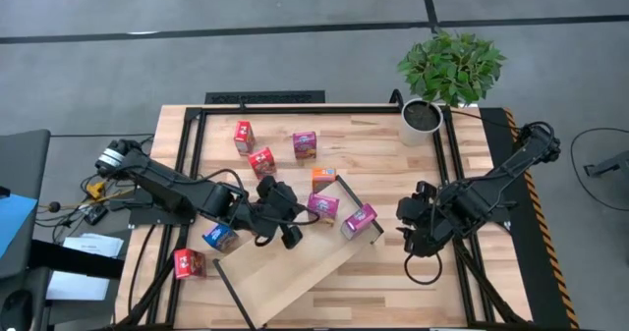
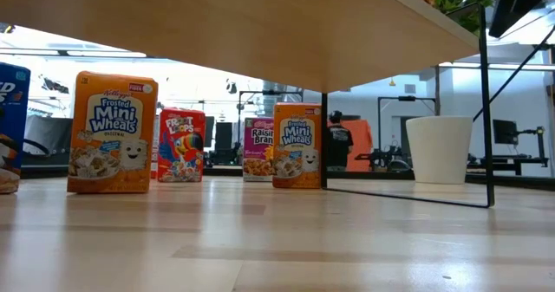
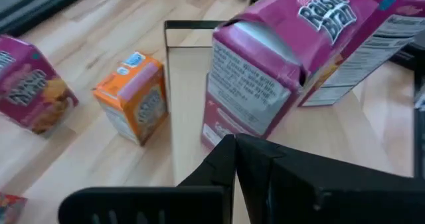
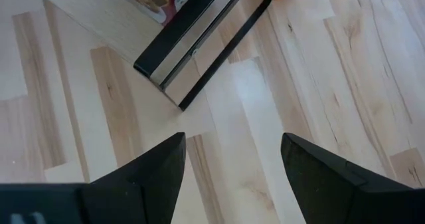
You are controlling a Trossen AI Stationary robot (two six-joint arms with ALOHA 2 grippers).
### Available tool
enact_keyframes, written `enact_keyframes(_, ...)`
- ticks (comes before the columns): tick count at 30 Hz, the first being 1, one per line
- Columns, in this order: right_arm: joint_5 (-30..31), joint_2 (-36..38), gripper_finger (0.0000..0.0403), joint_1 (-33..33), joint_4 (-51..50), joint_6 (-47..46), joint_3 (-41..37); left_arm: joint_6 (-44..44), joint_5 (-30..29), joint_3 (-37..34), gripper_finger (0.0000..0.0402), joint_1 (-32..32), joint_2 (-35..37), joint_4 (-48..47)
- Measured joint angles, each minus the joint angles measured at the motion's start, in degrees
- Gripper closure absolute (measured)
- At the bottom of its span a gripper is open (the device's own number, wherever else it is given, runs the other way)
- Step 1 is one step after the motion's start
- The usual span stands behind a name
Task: Stack cereal on shelf
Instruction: Put the bottom purple cereal box onto the shelf
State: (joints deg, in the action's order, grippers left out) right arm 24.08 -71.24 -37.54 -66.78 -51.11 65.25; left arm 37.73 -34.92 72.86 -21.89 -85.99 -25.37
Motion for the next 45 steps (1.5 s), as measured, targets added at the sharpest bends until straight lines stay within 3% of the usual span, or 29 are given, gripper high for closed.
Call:
enact_keyframes(21, 0.1, 0.0, 0.0129, 0.0, 1.4, -1.0, 0.0, -2.3, 7.6, 0.1, 0.0401, 0.3, -4.3, 11.8)
enact_keyframes(26, 0.1, 0.0, 0.0129, 0.0, 1.5, -1.4, 0.0, -1.2, 6.5, 0.1, 0.0401, 0.2, -3.9, 8.9)
enact_keyframes(31, 0.1, 0.0, 0.0129, 0.0, 1.8, -1.4, 0.0, 2.0, 1.2, 0.8, 0.0401, -0.1, -1.5, 1.1)
enact_keyframes(45, 0.1, 0.0, 0.0129, 0.0, 2.8, -1.6, 0.0, -1.9, 2.9, 0.7, 0.0401, 1.3, -3.3, 6.6)
